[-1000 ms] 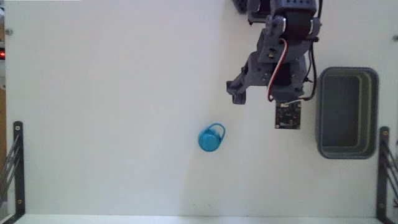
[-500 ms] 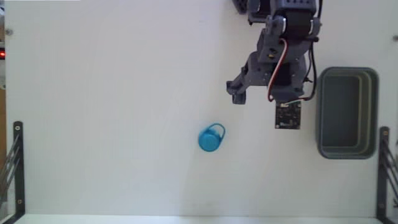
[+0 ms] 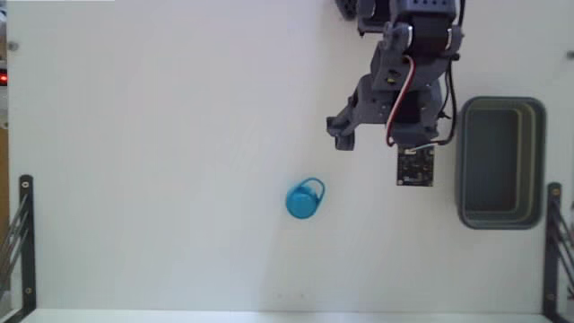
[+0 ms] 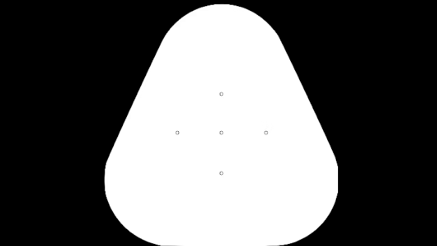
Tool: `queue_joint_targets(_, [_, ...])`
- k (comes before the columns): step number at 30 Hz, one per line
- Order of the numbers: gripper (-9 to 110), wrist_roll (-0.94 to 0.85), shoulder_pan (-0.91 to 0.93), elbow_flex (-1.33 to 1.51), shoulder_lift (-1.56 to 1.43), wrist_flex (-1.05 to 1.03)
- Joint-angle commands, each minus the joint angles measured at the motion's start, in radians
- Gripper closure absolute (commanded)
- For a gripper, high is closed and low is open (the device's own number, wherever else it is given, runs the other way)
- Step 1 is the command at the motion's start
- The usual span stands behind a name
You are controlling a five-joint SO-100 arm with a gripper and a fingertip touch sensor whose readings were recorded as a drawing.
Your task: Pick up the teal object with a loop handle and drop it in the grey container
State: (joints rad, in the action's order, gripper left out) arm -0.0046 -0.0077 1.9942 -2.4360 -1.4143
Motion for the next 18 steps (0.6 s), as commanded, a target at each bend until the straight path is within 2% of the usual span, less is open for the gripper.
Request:
queue_joint_targets(1, [-9, 0.005, 0.008, 0.005, -0.044, -0.016])
queue_joint_targets(18, [-9, 0.005, 0.182, 0.005, -0.044, -0.016])
